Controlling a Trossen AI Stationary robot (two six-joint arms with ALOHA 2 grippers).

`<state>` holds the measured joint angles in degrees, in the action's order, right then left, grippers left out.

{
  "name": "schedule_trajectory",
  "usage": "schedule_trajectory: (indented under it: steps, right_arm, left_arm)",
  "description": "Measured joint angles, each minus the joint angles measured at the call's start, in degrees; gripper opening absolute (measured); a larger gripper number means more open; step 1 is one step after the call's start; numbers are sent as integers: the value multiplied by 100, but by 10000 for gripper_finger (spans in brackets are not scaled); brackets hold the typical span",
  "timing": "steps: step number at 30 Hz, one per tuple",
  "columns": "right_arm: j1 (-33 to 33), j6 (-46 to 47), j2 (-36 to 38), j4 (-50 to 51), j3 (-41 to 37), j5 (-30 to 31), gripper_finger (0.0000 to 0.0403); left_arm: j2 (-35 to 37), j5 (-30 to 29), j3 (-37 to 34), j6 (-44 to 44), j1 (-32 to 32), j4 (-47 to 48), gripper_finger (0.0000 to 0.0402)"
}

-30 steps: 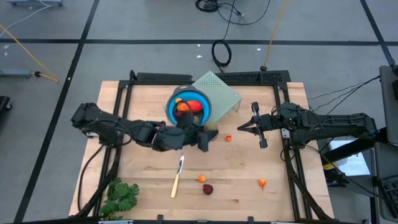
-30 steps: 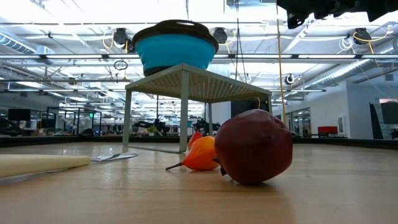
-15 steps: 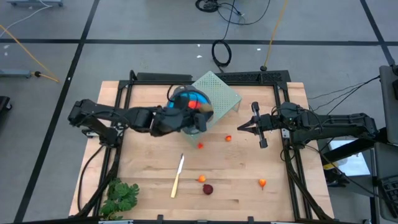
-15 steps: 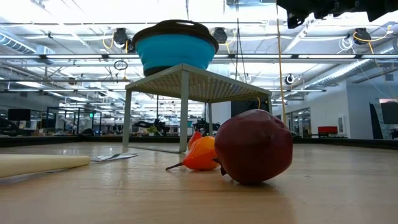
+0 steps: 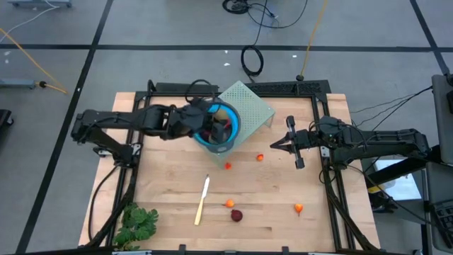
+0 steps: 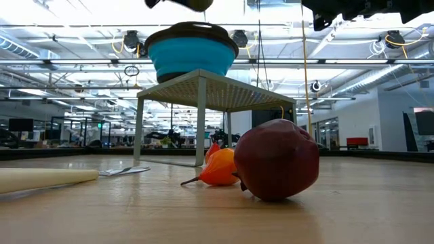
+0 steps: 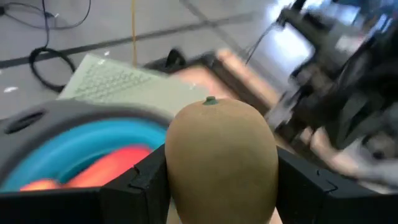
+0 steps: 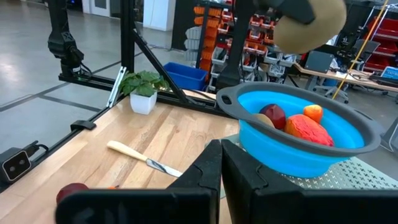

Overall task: Pick & Place Fruit
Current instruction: Put the kiwi into the blue strainer bowl

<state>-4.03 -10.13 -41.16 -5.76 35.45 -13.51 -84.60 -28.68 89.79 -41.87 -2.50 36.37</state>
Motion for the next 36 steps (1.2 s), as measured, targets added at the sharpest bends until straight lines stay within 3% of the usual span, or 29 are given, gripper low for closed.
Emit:
schedule_trajectory:
  steps: [10, 17, 36]
  right_arm:
    - [-2, 0, 2, 2, 1, 17, 4]
    - [-2, 0, 2, 2, 0, 19, 4]
    - [-2, 0, 2, 4, 1, 19, 4]
  left_arm:
    - [25, 780, -1, 1451, 449, 626, 216]
    - [23, 820, -1, 2492, 644, 702, 216]
    - [-43, 956, -8, 2497, 533, 1097, 216]
